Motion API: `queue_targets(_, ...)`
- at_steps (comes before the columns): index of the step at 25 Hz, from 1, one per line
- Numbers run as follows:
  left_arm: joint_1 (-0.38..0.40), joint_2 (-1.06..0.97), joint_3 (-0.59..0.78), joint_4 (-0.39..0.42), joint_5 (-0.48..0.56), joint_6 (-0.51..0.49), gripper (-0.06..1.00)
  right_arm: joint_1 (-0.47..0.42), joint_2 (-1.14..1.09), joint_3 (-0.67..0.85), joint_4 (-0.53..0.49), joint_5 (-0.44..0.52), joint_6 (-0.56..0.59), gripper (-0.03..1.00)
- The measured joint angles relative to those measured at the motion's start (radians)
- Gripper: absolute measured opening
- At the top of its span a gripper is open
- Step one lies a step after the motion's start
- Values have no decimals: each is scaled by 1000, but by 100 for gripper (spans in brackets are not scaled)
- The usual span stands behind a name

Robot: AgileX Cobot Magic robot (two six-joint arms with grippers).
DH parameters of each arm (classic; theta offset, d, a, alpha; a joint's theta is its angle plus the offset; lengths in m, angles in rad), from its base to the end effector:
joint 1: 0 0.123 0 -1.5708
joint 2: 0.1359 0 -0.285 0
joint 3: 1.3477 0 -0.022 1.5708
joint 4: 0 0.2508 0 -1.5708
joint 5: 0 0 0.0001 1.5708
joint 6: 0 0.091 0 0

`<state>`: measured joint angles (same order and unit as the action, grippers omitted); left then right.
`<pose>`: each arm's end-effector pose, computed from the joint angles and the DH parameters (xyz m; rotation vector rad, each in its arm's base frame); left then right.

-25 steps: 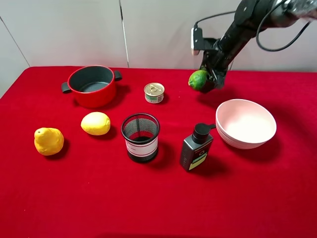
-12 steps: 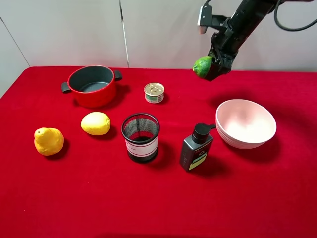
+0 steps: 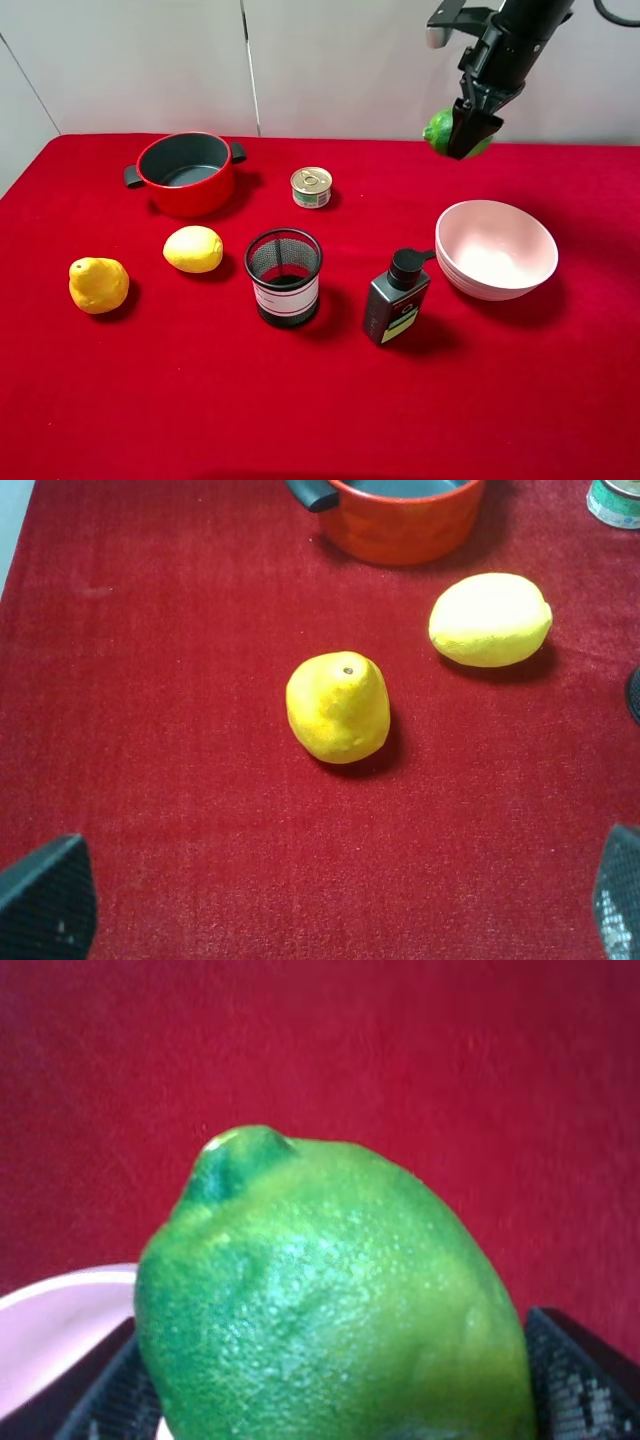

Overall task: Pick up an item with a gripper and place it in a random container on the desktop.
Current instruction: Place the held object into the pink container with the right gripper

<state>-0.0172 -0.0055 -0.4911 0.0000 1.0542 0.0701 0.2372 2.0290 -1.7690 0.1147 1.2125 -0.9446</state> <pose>-0.0044 0.0001 0.2753 0.0891 2.0394 0.0331 0.4129 0.1099 0.2488 -1.5947 2.4566 0.0585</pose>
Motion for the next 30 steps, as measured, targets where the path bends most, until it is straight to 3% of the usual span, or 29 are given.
queue_targets(12,0,0,0,0,0,0,100,0,-70,13,-54,4,553,53)
queue_targets(30,0,0,0,0,0,0,100,0,-202,279,-56,5,767,53)
